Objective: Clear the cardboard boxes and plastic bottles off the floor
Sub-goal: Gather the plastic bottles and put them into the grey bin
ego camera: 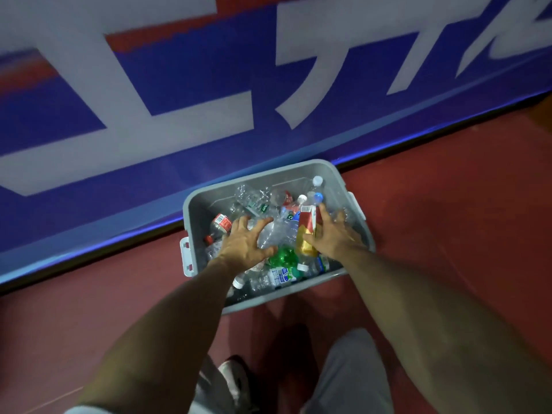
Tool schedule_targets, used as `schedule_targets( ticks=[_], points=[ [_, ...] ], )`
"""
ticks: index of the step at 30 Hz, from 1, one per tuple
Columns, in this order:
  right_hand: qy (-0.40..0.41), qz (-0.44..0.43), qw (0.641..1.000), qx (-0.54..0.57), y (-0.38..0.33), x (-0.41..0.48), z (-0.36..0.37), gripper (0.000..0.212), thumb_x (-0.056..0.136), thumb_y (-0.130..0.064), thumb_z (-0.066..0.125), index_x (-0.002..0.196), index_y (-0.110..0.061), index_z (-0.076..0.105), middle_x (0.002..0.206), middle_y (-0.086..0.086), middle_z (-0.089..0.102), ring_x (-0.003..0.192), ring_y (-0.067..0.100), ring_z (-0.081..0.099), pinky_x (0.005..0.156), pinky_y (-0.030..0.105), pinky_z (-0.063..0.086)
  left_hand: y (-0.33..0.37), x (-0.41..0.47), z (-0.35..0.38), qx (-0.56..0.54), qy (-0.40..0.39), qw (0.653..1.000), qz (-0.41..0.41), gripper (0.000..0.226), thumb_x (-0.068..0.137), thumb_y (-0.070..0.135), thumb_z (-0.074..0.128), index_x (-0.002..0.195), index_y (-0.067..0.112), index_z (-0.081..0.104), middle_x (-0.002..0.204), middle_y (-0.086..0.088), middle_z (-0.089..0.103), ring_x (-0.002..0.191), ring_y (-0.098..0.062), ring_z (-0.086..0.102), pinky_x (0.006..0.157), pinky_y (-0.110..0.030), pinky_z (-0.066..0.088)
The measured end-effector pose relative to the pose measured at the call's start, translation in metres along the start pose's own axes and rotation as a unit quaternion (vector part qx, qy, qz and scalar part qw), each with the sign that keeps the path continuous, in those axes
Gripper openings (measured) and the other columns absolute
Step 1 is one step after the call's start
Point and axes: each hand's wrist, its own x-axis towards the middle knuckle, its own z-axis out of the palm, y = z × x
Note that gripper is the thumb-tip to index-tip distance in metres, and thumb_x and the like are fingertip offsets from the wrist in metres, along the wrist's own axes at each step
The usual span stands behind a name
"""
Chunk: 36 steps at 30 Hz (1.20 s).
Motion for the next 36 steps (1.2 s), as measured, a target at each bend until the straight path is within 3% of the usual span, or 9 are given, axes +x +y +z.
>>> schedule_targets(
  ticks=[3,11,18,23,28,36],
  points=[
    [0.020,0.001,1.000,-0.015,-0.015,-0.054,-0.072,0.094,0.087,-0.063,0.061,0.157,-0.037,0.006,0.161,0.017,0.016,0.146,0.039,0.024,0.115,0.051,0.032,0.045,-0.043,-0.070,0.023,0.007,1.000,-0.002,0.075,0.087,0.064,0.059,0.151,0.052,0.022,0.163,-0.009,0.010,0.150,-0.030,0.012,0.116,-0.063,0.021],
    [0.051,-0.001,0.997,-0.060,-0.059,-0.202,-0.275,0.070,0.089,-0.061,0.056,0.151,-0.046,0.026,0.162,0.006,0.015,0.140,0.035,0.023,0.108,0.052,0.026,0.161,-0.152,-0.258,0.097,0.031,0.994,0.033,0.067,0.091,0.064,0.047,0.152,0.045,0.027,0.166,-0.011,0.002,0.153,-0.031,-0.005,0.117,-0.064,0.017],
    [0.103,0.046,0.993,-0.047,-0.066,-0.279,-0.371,0.074,0.088,-0.061,0.057,0.152,-0.046,0.023,0.162,0.002,0.012,0.140,0.034,0.022,0.107,0.054,0.028,0.239,-0.183,-0.364,0.118,0.071,0.985,0.101,0.070,0.092,0.064,0.047,0.154,0.045,0.021,0.166,-0.010,0.002,0.153,-0.032,-0.002,0.115,-0.064,0.022],
    [0.148,0.128,0.980,-0.029,-0.042,-0.340,-0.396,0.075,0.089,-0.057,0.058,0.153,-0.045,0.021,0.164,0.005,0.012,0.144,0.037,0.020,0.110,0.058,0.026,0.292,-0.193,-0.393,0.119,0.074,0.974,0.181,0.069,0.092,0.061,0.049,0.154,0.046,0.021,0.165,-0.009,0.006,0.152,-0.031,0.002,0.113,-0.065,0.024],
    [0.170,0.224,0.960,0.005,-0.013,-0.401,-0.400,0.083,0.089,-0.059,0.058,0.157,-0.044,0.012,0.166,0.005,0.007,0.149,0.038,0.013,0.112,0.065,0.019,0.344,-0.213,-0.388,0.108,0.032,0.960,0.258,0.070,0.093,0.057,0.054,0.154,0.046,0.021,0.166,-0.008,0.003,0.152,-0.030,0.001,0.118,-0.063,0.017],
    [0.200,0.364,0.907,0.071,0.040,-0.510,-0.368,0.083,0.089,-0.059,0.060,0.156,-0.046,0.013,0.166,0.001,0.005,0.147,0.038,0.015,0.111,0.062,0.024,0.432,-0.272,-0.332,0.168,-0.013,0.897,0.408,0.067,0.089,0.059,0.057,0.150,0.050,0.030,0.165,-0.007,0.010,0.151,-0.031,0.008,0.115,-0.061,0.021]
  ],
)
